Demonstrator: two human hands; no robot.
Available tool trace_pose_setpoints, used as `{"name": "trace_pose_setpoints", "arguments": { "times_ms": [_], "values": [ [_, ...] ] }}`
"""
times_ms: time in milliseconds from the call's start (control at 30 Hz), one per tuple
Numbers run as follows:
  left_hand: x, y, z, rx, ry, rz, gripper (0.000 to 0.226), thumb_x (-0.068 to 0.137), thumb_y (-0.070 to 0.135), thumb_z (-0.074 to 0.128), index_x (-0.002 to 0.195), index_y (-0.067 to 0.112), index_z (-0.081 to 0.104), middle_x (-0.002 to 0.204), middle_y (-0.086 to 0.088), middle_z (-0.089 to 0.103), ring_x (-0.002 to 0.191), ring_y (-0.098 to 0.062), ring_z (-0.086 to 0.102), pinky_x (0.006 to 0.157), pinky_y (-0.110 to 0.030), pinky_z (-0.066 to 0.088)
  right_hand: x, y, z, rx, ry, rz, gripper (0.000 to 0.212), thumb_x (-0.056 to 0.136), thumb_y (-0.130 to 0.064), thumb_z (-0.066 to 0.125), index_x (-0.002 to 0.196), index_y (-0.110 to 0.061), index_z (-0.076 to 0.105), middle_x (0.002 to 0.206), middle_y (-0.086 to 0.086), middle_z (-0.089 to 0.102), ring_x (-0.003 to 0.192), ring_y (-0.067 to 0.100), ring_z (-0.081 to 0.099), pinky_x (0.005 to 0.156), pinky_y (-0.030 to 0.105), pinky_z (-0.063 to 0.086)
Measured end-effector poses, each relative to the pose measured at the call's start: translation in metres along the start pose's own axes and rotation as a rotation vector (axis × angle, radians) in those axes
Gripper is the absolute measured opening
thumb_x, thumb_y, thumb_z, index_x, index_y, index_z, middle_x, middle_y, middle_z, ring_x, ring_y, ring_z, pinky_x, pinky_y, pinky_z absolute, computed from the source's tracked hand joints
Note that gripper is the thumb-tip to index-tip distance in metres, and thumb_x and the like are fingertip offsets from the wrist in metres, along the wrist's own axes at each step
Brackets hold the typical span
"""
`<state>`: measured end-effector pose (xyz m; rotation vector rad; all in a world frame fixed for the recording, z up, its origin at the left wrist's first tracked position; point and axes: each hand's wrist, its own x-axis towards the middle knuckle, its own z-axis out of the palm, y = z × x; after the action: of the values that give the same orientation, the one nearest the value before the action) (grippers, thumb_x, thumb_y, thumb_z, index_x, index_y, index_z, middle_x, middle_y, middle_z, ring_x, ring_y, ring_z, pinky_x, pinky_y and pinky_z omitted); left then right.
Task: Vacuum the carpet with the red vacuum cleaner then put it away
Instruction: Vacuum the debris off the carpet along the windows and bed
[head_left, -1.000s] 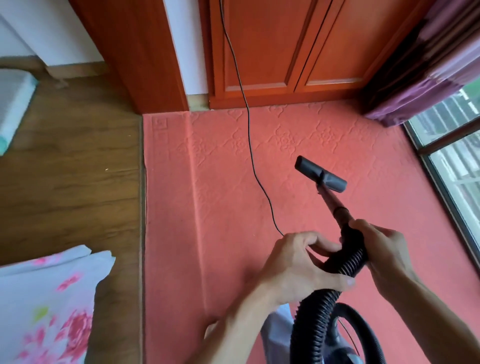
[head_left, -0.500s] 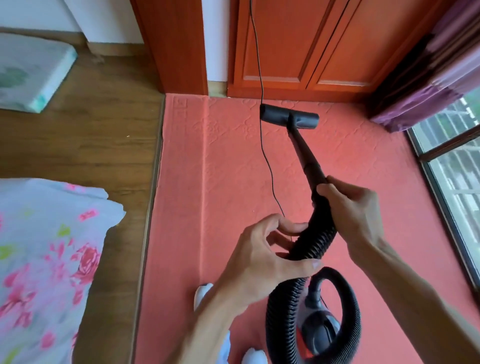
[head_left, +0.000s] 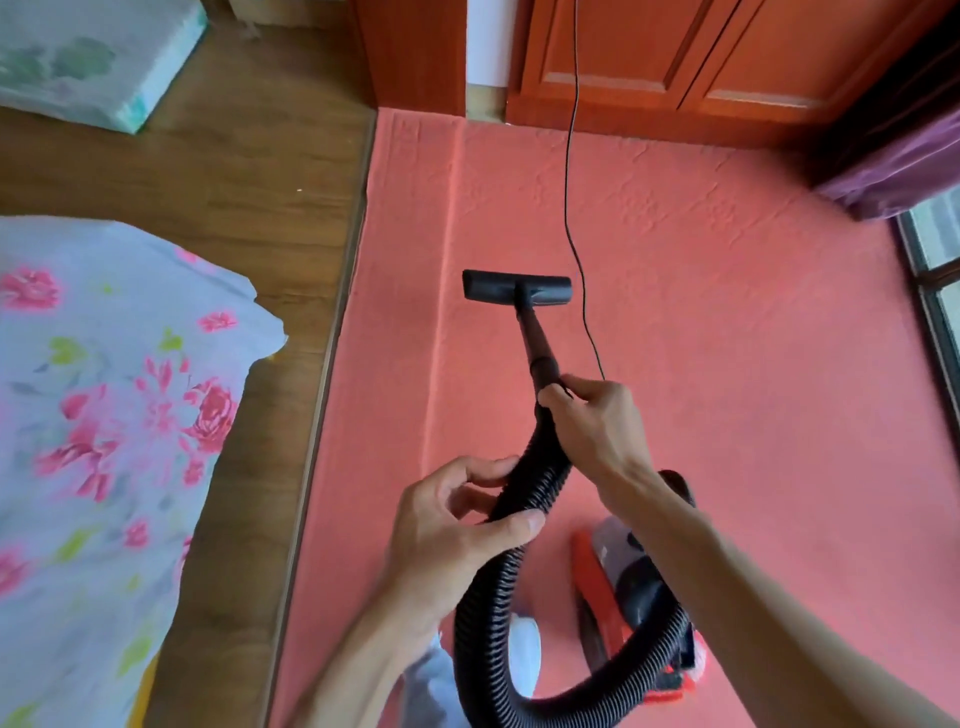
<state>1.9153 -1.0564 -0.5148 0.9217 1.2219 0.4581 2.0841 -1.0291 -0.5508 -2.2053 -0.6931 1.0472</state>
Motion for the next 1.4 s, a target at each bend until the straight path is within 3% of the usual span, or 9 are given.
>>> {"name": "trace_pose_setpoints", "arguments": {
  "times_ms": [167,400,600,733,900,1000,1167,1300,1400],
  "values": [
    [0.013,-0.033,-0.003,0.024,0.063,-0.153,0.032,0.068,0.006,0.088,0.09,0.027,0.079,0.082,-0.013,0.076,0.069,-0.022,0.07,0.062,-0.029,0.055,0.01,0.045,0.037,-0.032,-0.037,0.192,0.024,0.081,-0.023,0.058,0.076,-0.002,0.07,0.063,0.004,0.058,0.056,0.019,0.052,0.046,0.021,0.035],
    [0.016,-0.06,-0.01,0.11,-0.051,-0.23,0.047,0.049,0.037,0.089,0.095,0.038,0.079,0.089,0.0,0.078,0.085,-0.025,0.075,0.088,-0.047,0.059,0.001,0.078,0.039,-0.046,-0.028,0.331,0.021,0.08,-0.024,0.059,0.074,-0.01,0.074,0.068,0.006,0.064,0.06,0.02,0.056,0.054,0.025,0.041],
    [0.064,-0.06,-0.007,0.123,0.019,-0.182,0.03,0.071,0.016,0.087,0.093,0.035,0.079,0.087,0.008,0.078,0.078,-0.017,0.076,0.07,-0.031,0.06,0.049,0.07,0.058,0.003,0.011,0.303,0.018,0.078,-0.02,0.06,0.083,-0.013,0.076,0.075,0.009,0.066,0.065,0.021,0.058,0.053,0.023,0.041],
    [0.087,-0.06,-0.009,0.156,0.011,-0.177,0.028,0.069,0.019,0.088,0.093,0.032,0.08,0.087,0.01,0.078,0.077,-0.018,0.076,0.074,-0.04,0.063,0.07,0.072,0.065,-0.018,0.007,0.28,0.02,0.077,-0.022,0.063,0.09,-0.016,0.078,0.083,0.009,0.071,0.069,0.021,0.061,0.057,0.025,0.047],
    [0.073,-0.049,-0.037,0.151,-0.234,-0.205,0.032,0.063,0.018,0.091,0.092,0.024,0.08,0.091,0.003,0.078,0.09,-0.022,0.074,0.088,-0.039,0.06,0.038,0.065,0.046,-0.118,-0.057,0.304,0.018,0.077,-0.024,0.064,0.071,-0.01,0.074,0.059,0.004,0.059,0.052,0.019,0.05,0.047,0.025,0.036],
    [0.065,-0.038,-0.052,0.125,-0.355,-0.21,0.031,0.066,0.009,0.091,0.094,0.018,0.079,0.095,-0.002,0.078,0.087,-0.017,0.072,0.085,-0.034,0.058,0.021,0.058,0.035,-0.112,-0.118,0.344,0.023,0.078,-0.024,0.066,0.07,-0.004,0.073,0.055,0.003,0.055,0.049,0.017,0.047,0.045,0.023,0.034],
    [0.071,-0.037,-0.048,0.169,-0.248,-0.204,0.038,0.058,0.025,0.09,0.094,0.02,0.078,0.093,0.003,0.078,0.091,-0.019,0.073,0.094,-0.042,0.057,0.032,0.055,0.051,0.01,-0.094,0.338,0.018,0.079,-0.02,0.066,0.081,-0.006,0.076,0.068,0.007,0.063,0.057,0.017,0.055,0.045,0.021,0.039],
    [0.079,-0.052,-0.034,0.193,-0.089,-0.208,0.034,0.059,0.028,0.087,0.091,0.025,0.077,0.085,0.008,0.076,0.08,-0.016,0.074,0.085,-0.046,0.06,0.055,0.066,0.073,-0.003,-0.052,0.291,0.018,0.078,-0.026,0.068,0.087,-0.012,0.076,0.081,0.009,0.071,0.068,0.02,0.063,0.059,0.031,0.05],
    [0.076,-0.062,-0.044,0.214,-0.087,-0.203,0.035,0.058,0.029,0.088,0.091,0.026,0.077,0.086,0.01,0.076,0.082,-0.014,0.074,0.087,-0.046,0.059,0.049,0.07,0.083,-0.028,-0.07,0.259,0.02,0.078,-0.025,0.067,0.081,-0.007,0.075,0.072,0.008,0.064,0.063,0.019,0.055,0.056,0.03,0.042]
  ]
}}
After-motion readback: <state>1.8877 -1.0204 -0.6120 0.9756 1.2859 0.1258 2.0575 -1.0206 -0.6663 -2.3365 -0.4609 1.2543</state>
